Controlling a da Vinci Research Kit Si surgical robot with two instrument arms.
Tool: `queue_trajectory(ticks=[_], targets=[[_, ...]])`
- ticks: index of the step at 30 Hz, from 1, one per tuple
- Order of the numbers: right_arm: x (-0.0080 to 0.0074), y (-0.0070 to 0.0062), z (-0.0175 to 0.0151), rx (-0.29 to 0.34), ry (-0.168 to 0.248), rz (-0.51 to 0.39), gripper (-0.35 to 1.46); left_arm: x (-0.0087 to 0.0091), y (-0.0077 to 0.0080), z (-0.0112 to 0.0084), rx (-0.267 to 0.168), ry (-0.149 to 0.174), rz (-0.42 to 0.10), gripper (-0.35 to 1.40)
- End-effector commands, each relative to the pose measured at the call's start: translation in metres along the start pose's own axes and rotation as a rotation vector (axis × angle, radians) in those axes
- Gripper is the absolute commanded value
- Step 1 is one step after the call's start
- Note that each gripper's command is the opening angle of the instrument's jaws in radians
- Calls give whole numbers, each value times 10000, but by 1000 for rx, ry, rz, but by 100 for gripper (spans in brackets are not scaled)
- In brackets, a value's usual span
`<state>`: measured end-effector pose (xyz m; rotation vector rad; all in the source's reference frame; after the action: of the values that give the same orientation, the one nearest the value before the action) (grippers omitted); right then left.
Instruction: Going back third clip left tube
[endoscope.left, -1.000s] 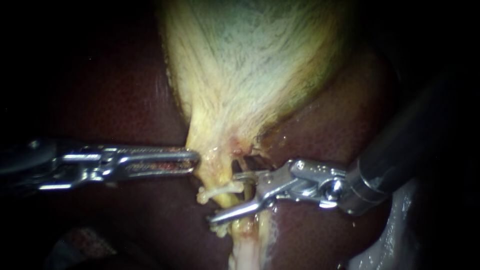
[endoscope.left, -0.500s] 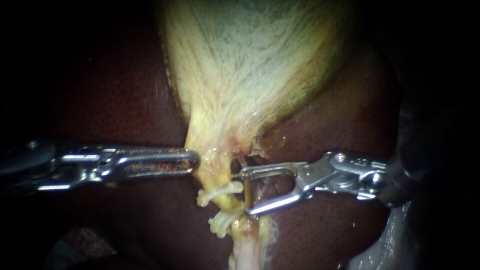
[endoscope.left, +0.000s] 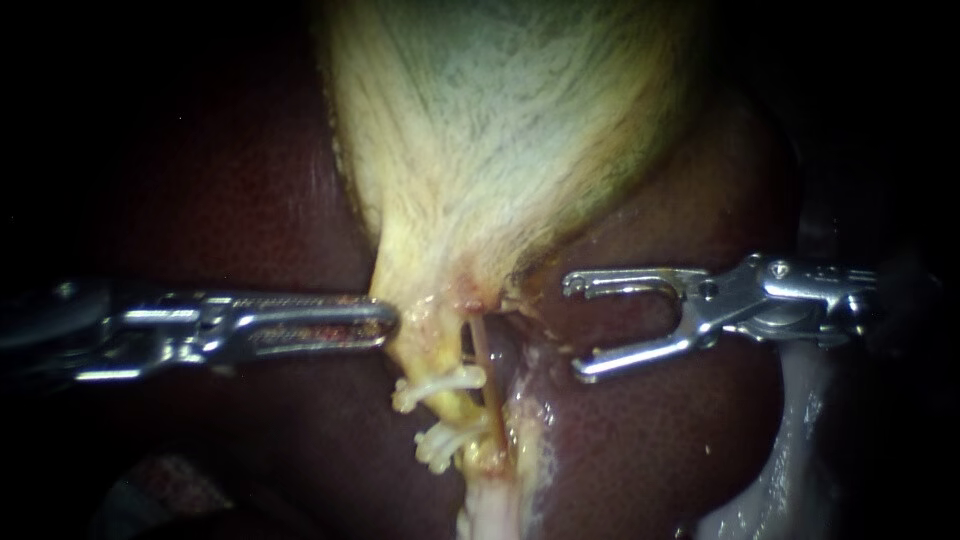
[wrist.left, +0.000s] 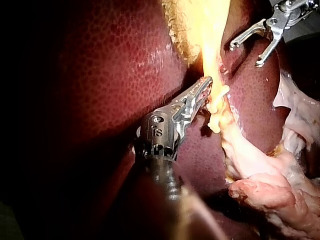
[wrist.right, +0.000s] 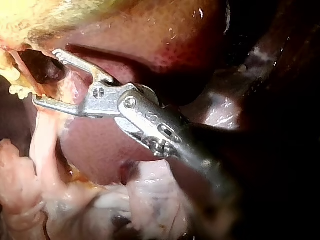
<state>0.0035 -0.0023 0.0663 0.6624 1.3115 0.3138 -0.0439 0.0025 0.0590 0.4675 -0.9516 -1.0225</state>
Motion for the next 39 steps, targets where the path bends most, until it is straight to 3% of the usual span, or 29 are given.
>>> queue_trajectory(ticks=[1, 8, 11, 19, 39], targets=[[0, -1, 1, 3, 0, -6, 60, 0, 1, 1, -1, 0, 0, -35], [0, -3, 0, 4, 0, -6, 60, 6, 1, 14, -8, -4, 3, -35], [0, -4, 0, 4, -1, -6, 60, 12, 2, 28, -10, -9, 6, -35], [0, -4, -1, 4, -3, -11, 60, 22, -3, 64, 6, 15, 14, -35], [-1, -5, -4, 6, -6, -17, 60, 24, -3, 65, 7, 19, 16, -35]])
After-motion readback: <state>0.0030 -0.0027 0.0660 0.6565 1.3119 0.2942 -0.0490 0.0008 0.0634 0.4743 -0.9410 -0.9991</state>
